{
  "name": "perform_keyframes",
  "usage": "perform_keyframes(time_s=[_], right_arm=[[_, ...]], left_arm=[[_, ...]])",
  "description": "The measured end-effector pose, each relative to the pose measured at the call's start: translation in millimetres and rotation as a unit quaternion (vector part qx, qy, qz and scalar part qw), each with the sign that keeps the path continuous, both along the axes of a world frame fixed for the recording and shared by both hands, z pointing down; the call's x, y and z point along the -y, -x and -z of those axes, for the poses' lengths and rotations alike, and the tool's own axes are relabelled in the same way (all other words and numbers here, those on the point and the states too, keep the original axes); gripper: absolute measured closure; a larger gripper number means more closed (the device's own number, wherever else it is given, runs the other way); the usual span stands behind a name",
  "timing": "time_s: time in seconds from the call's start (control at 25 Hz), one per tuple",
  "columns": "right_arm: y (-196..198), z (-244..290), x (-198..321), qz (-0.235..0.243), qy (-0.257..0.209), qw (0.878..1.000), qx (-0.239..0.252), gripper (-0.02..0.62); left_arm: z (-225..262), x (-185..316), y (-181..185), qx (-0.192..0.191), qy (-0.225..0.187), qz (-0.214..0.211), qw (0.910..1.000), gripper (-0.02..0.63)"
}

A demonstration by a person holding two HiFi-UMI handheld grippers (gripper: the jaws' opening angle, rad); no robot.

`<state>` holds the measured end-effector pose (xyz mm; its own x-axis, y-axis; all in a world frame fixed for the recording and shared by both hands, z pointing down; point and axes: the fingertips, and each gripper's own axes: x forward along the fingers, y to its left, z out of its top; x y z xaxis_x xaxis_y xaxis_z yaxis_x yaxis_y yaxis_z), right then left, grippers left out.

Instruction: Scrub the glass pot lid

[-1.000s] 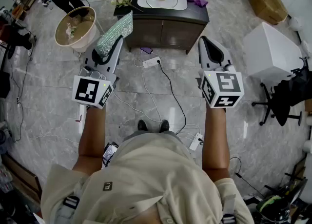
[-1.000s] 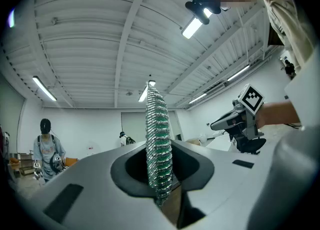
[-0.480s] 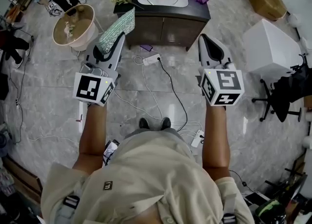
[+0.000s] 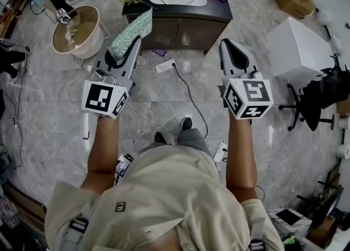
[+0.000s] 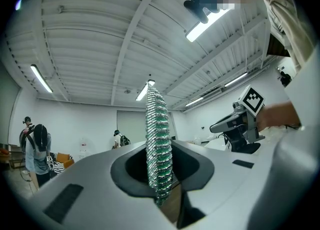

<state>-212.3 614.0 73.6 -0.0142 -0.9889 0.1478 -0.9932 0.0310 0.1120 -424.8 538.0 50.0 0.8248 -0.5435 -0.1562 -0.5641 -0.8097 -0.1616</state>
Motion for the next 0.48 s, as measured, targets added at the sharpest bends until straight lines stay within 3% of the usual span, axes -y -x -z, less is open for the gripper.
perform_keyframes(time_s=[0.48], right_arm=[[-54,-22,77,0.029,0.004,0.999,0.033,0.568]], left_arm=[[-12,55,-36,0.027,0.006,0.04,0.9988,0.518]])
